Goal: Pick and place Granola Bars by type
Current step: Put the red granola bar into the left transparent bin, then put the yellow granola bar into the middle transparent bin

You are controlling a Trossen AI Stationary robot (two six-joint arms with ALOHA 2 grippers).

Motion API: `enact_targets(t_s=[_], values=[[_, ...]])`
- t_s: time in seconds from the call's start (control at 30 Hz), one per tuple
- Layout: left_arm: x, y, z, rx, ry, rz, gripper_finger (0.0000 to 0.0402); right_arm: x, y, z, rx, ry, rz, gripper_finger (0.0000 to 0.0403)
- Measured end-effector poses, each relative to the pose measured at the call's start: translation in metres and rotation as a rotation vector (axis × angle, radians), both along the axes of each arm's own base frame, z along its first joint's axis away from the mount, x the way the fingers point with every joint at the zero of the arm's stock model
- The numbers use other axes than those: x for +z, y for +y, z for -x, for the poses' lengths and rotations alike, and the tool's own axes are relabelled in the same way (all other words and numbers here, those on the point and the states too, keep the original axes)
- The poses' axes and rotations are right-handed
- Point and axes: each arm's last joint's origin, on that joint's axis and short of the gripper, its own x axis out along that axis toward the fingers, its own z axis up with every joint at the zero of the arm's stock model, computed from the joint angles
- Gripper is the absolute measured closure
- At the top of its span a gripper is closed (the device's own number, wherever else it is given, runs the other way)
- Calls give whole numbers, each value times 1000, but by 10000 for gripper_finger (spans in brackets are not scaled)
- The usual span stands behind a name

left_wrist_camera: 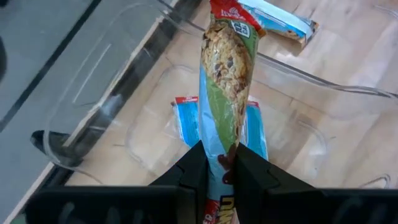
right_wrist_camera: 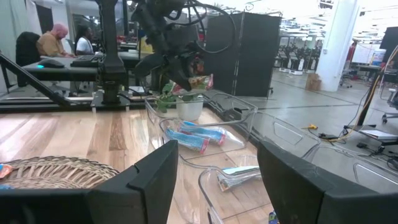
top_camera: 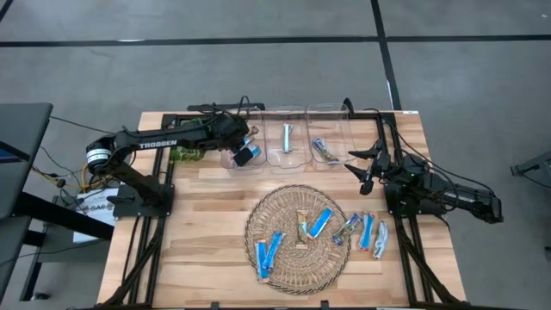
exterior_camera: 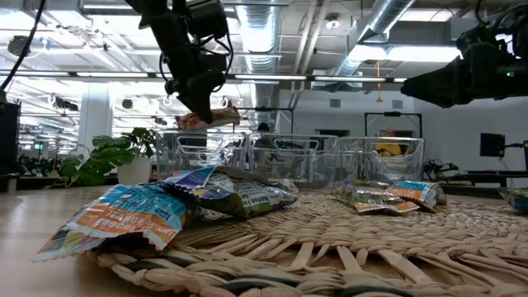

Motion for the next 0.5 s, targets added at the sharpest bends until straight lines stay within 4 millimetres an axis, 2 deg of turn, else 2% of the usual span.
enact_targets(t_s=[0.1,0.33,0.5], values=[[0,0,0,-34,-14,42,331,0,0,0,0,0,0,188],[-1,0,0,-29,-18,50,253,0,0,0,0,0,0,188],[-1,-2,-1,-25,-33,69,227,0,0,0,0,0,1,188]])
